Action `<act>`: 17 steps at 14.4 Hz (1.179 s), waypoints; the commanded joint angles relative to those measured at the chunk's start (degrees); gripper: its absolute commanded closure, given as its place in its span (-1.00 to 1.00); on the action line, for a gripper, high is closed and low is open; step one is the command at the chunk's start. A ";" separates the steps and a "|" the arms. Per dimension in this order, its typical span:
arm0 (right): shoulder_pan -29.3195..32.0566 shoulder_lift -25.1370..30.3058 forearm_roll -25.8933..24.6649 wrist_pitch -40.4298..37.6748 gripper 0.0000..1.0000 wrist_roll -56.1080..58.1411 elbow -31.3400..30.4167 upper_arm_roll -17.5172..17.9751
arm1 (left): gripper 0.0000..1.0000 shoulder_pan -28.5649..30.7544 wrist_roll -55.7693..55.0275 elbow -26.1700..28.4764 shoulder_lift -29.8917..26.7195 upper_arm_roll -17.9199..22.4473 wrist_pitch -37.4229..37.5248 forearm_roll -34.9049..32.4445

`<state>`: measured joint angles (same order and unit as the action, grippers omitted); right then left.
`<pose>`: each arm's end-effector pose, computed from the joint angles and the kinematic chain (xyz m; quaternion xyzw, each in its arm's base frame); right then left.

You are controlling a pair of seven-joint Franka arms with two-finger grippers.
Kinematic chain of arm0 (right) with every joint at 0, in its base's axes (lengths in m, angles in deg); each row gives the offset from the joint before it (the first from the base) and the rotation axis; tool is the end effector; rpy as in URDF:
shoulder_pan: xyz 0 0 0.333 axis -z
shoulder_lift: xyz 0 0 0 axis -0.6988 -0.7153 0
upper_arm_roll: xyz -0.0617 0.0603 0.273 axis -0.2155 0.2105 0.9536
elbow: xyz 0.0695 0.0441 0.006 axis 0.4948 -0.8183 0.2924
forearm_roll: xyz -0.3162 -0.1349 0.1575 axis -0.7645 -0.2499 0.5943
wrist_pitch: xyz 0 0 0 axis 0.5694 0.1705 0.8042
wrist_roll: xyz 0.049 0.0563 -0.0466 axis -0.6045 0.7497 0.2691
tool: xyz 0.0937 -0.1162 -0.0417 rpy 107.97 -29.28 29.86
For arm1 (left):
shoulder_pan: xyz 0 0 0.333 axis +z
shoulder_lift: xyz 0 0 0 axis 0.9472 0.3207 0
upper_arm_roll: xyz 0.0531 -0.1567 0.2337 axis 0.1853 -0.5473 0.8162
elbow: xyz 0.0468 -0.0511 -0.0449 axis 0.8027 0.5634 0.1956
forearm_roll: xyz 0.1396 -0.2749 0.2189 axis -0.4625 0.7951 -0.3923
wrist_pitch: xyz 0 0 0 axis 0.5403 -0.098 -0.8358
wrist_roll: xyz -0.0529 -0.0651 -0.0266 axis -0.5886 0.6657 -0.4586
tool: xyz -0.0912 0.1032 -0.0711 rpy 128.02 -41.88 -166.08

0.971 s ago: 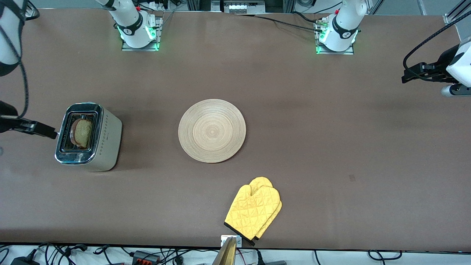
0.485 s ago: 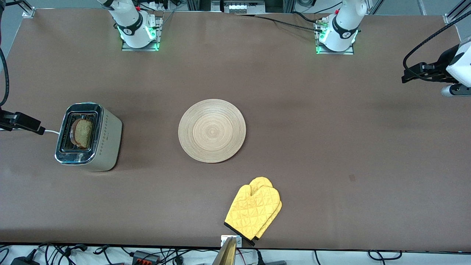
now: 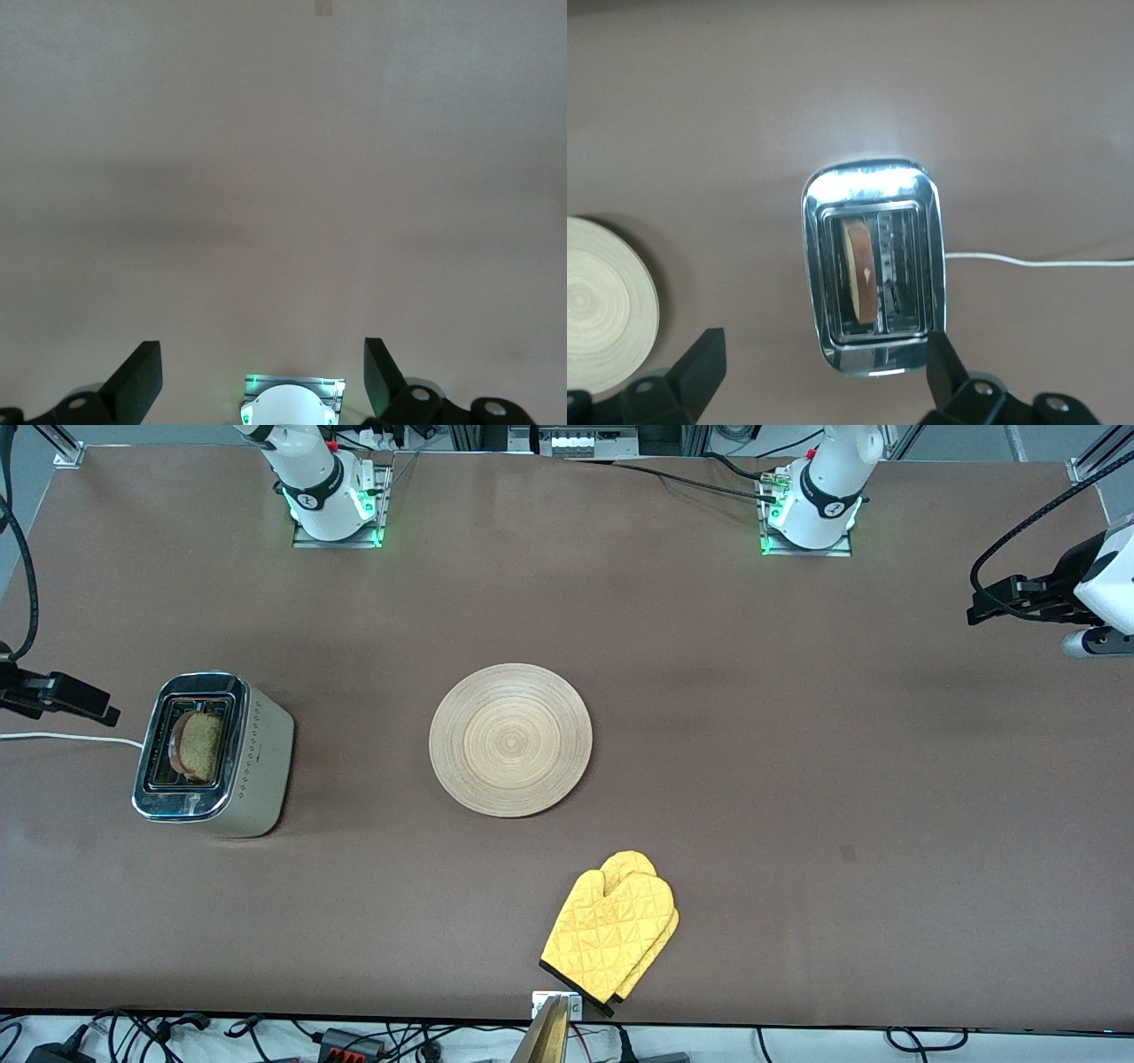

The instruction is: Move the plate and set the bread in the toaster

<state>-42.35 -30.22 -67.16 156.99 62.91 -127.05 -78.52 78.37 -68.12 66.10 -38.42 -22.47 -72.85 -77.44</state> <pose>0.6029 -0.0421 0.5062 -0.9989 0.0465 -0.0024 0.0012 0.4952 0.0373 0.4989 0.9941 0.0344 -0.1030 0.0043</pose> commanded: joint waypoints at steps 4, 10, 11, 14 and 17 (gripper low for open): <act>-0.49 10.12 0.04 2.59 -1.00 1.44 -13.97 -0.96 | -1.00 0.13 -0.35 -1.30 0.58 -0.13 1.19 -0.05; -0.66 12.51 -1.63 2.34 -1.00 2.22 -16.53 -0.87 | -1.00 0.13 -0.18 -1.30 0.58 -0.13 1.19 -0.05; -0.66 12.60 -1.63 2.25 -1.00 2.40 -16.45 -0.87 | -1.00 0.13 -0.18 -1.30 0.58 -0.13 1.19 -0.05; -0.66 13.38 -1.63 1.81 -1.00 2.40 -16.36 -0.87 | -1.00 0.13 -0.09 -1.30 0.58 0.05 1.28 -0.05; -0.75 13.56 -1.02 0.93 -1.00 1.71 -16.45 -0.78 | -1.00 0.13 -0.09 -1.30 0.66 0.05 1.19 -0.05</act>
<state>-42.47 -18.39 -68.09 158.05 64.37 -141.81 -78.92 78.41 -68.12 66.10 -38.42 -22.47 -72.75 -77.44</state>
